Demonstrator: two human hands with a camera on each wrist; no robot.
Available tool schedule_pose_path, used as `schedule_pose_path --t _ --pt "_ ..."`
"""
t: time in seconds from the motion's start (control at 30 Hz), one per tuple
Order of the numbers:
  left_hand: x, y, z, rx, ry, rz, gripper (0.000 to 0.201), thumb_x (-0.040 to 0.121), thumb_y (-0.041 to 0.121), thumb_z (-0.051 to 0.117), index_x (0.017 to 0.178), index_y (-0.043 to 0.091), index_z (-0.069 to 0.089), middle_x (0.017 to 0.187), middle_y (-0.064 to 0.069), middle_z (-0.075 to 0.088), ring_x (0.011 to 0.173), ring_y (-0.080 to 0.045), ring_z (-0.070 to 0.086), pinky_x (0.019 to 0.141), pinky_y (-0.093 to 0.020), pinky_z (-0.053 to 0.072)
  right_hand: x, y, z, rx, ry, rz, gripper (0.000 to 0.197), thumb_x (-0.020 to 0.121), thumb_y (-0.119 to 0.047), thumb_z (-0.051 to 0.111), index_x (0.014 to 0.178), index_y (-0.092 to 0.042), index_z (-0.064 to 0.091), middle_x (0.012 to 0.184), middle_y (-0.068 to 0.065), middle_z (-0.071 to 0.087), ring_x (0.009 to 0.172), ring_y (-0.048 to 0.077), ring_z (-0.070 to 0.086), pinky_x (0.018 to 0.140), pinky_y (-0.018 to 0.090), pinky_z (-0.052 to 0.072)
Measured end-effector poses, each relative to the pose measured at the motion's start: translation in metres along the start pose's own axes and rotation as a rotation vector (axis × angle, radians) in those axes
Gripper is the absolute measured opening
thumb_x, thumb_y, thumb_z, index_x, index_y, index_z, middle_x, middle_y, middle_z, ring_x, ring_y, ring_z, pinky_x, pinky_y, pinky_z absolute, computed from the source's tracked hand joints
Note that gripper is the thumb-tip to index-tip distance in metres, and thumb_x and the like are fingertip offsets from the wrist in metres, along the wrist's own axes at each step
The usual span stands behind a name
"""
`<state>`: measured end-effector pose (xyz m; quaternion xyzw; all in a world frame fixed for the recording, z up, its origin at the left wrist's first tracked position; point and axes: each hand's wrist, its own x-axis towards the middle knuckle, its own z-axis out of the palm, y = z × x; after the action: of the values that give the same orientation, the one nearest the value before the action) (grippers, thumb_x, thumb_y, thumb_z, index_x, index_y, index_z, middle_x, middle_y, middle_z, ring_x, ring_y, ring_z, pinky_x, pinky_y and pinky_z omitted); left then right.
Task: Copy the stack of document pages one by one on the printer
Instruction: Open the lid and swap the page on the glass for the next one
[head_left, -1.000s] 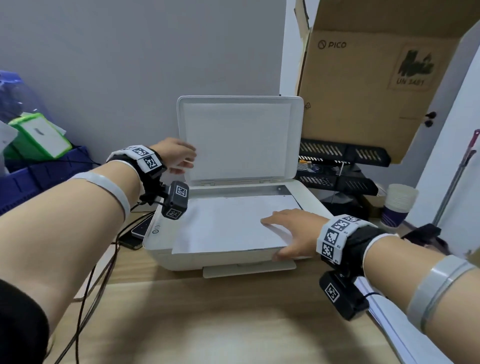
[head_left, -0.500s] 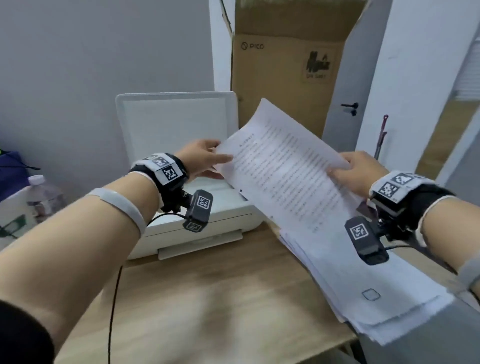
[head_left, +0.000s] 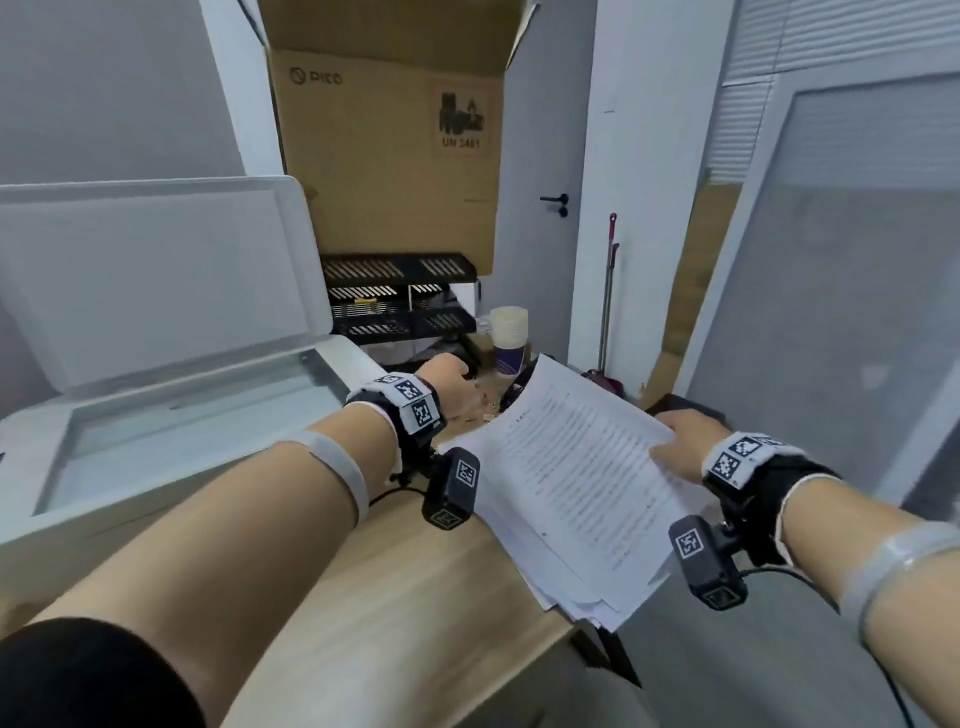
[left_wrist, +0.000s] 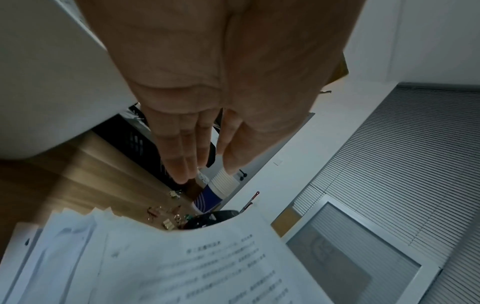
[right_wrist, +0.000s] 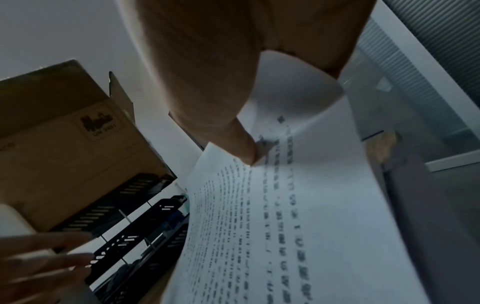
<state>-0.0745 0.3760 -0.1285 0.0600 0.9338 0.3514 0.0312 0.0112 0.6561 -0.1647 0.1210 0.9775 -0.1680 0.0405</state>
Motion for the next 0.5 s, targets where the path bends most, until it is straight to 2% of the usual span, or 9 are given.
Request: schedule_pose_path --t 0.07,0.1,0.17,0.23,0.3,0.4,0.5 --pt "0.004 -0.004 -0.014 -0.039 0.028 0.011 0.043 0.09 0.014 0.064 0.133 0.008 0.056 0.123 -0.013 0.063 0.105 -0.029 0.066 0.091 -0.042 0.057 0.004 -0.004 0.008 -0.001 -0.005 0.006 0.009 0.093 -0.018 0.055 0.1 -0.018 0.061 0.108 0.009 0.065 0.101 0.029 0.062 0.073 0.026 0.043" --pt "0.004 -0.007 -0.025 -0.086 0.032 0.014 0.045 0.09 0.015 0.065 0.133 0.01 0.056 0.123 -0.012 0.062 0.104 -0.028 0.066 0.088 -0.042 0.058 0.006 -0.01 0.011 -0.009 -0.011 0.011 0.011 0.093 -0.021 0.057 0.104 -0.02 0.058 0.112 0.009 0.063 0.105 0.029 0.062 0.076 0.027 0.044" --pt "0.007 -0.019 -0.052 -0.157 0.069 0.015 0.044 0.09 0.014 0.066 0.133 0.014 0.056 0.123 -0.008 0.062 0.106 -0.025 0.065 0.083 -0.04 0.061 0.013 -0.027 0.012 -0.041 0.016 0.031 0.039 0.092 -0.029 0.062 0.126 -0.015 0.047 0.129 0.013 0.053 0.112 0.031 0.058 0.083 0.029 0.046" --pt "0.008 -0.033 -0.086 -0.214 0.124 -0.014 0.039 0.089 0.013 0.066 0.126 0.017 0.059 0.12 -0.008 0.063 0.106 -0.023 0.064 0.078 -0.037 0.061 0.02 -0.057 0.009 -0.028 0.1 0.009 0.054 0.09 -0.036 0.063 0.133 -0.013 0.04 0.133 0.017 0.046 0.111 0.035 0.056 0.088 0.034 0.048" --pt "0.007 -0.05 -0.12 -0.279 0.213 -0.052 0.036 0.09 0.008 0.063 0.125 0.014 0.058 0.117 -0.011 0.065 0.103 -0.022 0.066 0.079 -0.035 0.059 0.025 -0.101 0.004 0.014 0.163 -0.106 0.054 0.088 -0.038 0.062 0.133 -0.016 0.041 0.131 0.015 0.046 0.107 0.034 0.058 0.092 0.041 0.05" --pt "0.003 -0.081 -0.17 -0.369 0.35 -0.134 0.031 0.095 0.002 0.053 0.125 0.01 0.052 0.118 -0.015 0.063 0.09 -0.02 0.068 0.084 -0.039 0.058 0.027 -0.181 -0.004 0.07 0.128 -0.355 0.054 0.088 -0.038 0.064 0.134 -0.02 0.042 0.133 0.01 0.045 0.109 0.028 0.058 0.095 0.045 0.05" --pt "-0.012 -0.112 -0.221 -0.406 0.512 -0.217 0.034 0.095 0.005 0.053 0.127 0.009 0.046 0.114 -0.015 0.06 0.079 -0.019 0.067 0.069 -0.034 0.055 0.026 -0.26 -0.007 0.103 0.118 -0.561 0.048 0.09 -0.039 0.063 0.132 -0.024 0.044 0.132 0.005 0.044 0.11 0.024 0.057 0.094 0.041 0.048"
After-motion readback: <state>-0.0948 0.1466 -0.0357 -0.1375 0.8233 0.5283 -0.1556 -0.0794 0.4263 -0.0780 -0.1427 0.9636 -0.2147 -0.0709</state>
